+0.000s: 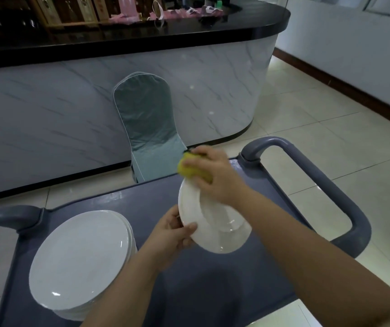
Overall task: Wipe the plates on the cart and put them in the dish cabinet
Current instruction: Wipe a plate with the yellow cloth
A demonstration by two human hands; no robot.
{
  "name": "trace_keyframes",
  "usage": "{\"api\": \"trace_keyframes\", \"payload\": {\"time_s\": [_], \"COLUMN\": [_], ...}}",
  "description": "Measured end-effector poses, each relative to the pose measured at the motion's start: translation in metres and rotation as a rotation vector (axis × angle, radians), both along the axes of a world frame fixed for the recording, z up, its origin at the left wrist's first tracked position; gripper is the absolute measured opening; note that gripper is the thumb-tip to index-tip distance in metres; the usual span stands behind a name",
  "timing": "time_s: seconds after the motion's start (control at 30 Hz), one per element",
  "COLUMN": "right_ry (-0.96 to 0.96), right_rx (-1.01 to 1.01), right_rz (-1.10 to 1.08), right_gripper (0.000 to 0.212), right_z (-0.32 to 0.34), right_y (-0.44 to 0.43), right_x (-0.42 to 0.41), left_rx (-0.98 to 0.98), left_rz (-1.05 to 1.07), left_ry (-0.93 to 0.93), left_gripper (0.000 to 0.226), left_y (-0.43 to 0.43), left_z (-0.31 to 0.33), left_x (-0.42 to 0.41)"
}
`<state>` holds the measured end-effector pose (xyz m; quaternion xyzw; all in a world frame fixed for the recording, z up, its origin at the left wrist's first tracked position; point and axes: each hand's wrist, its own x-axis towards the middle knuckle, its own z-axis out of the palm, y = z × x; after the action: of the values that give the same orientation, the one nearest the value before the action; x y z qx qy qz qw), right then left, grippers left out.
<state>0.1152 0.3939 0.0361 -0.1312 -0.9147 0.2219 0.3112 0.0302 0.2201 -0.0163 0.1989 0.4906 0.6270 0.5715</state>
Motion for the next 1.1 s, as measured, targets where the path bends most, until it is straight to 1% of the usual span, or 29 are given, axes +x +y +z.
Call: {"api": "trace_keyframes", "payload": {"time_s": [0.03,0.1,0.13,0.2,0.23,0.27,0.33,0.4,0.43,0.47,0.5,0.6,0.63,0.7,0.77,0.83,0.87,0.93,0.97,1.03,1.1], "right_ry": [0.035,0.027,-0.008,-0.03,0.005,0.054,0.087,0.038,0.016,0.015,0.034,0.087,0.088,0.083,0.041,0.01,0.023,0.069,0.065,0.024,0.015], "right_rx": [-0.132,-0.342,-0.384,-0.354,-0.3,-0.241,-0.112,0.057,0.109,0.129,0.107,-0.05,-0.084,-0.072,0.055,0.134,0.103,-0.102,-0.2,-0.323,-0.42], "right_rz": [-0.122,-0.32,-0.397,-0.496,-0.493,-0.44,-0.247,-0.065,-0.03,-0.043,-0.095,-0.357,-0.395,-0.346,-0.183,-0.104,-0.132,-0.301,-0.413,-0.598,-0.686], "right_gripper": [0.032,0.033,0.034,0.035,0.034,0.034,0.036,0.041,0.042,0.044,0.043,0.037,0.035,0.035,0.038,0.039,0.038,0.035,0.034,0.033,0.032], "right_z": [0.002,-0.005,-0.013,-0.033,-0.043,-0.053,-0.064,-0.07,-0.072,-0.075,-0.079,-0.088,-0.089,-0.086,-0.086,-0.09,-0.092,-0.095,-0.095,-0.09,-0.076], "right_y": [0.014,0.038,0.042,0.032,0.018,-0.001,-0.043,-0.065,-0.065,-0.058,-0.048,-0.026,-0.027,-0.042,-0.061,-0.064,-0.058,-0.04,-0.028,-0.002,0.018], "right_x": [0.003,0.021,0.035,0.061,0.069,0.072,0.064,0.054,0.052,0.054,0.061,0.095,0.098,0.088,0.075,0.074,0.079,0.094,0.102,0.111,0.108], "left_rx": [0.009,0.048,0.061,0.071,0.068,0.057,0.03,0.003,-0.006,-0.005,0.002,0.0,-0.012,-0.039,-0.077,-0.113,-0.111,-0.103,-0.106,-0.104,-0.096], "left_rz": [0.01,0.059,0.098,0.191,0.24,0.283,0.337,0.328,0.324,0.323,0.322,0.303,0.295,0.245,0.188,0.162,0.148,0.104,0.072,-0.017,-0.098], "left_ry": [-0.031,-0.116,-0.157,-0.236,-0.28,-0.323,-0.368,-0.381,-0.382,-0.389,-0.4,-0.409,-0.406,-0.382,-0.338,-0.322,-0.318,-0.279,-0.242,-0.169,-0.121], "left_gripper": [0.051,0.05,0.048,0.053,0.062,0.067,0.063,0.061,0.059,0.057,0.056,0.057,0.055,0.05,0.045,0.045,0.047,0.047,0.044,0.04,0.044], "left_y": [-0.001,-0.002,-0.001,0.005,0.01,0.015,0.026,0.033,0.034,0.035,0.035,0.035,0.037,0.041,0.046,0.048,0.049,0.051,0.051,0.051,0.051], "left_z": [0.002,0.004,0.005,0.007,0.006,0.005,0.003,-0.002,-0.003,-0.004,-0.004,-0.007,-0.008,-0.009,-0.01,-0.012,-0.014,-0.015,-0.014,-0.012,-0.008], "left_x": [-0.001,-0.004,-0.005,-0.009,-0.011,-0.012,-0.012,-0.01,-0.01,-0.01,-0.011,-0.013,-0.012,-0.004,0.005,0.01,0.01,0.008,0.008,0.013,0.02]}}
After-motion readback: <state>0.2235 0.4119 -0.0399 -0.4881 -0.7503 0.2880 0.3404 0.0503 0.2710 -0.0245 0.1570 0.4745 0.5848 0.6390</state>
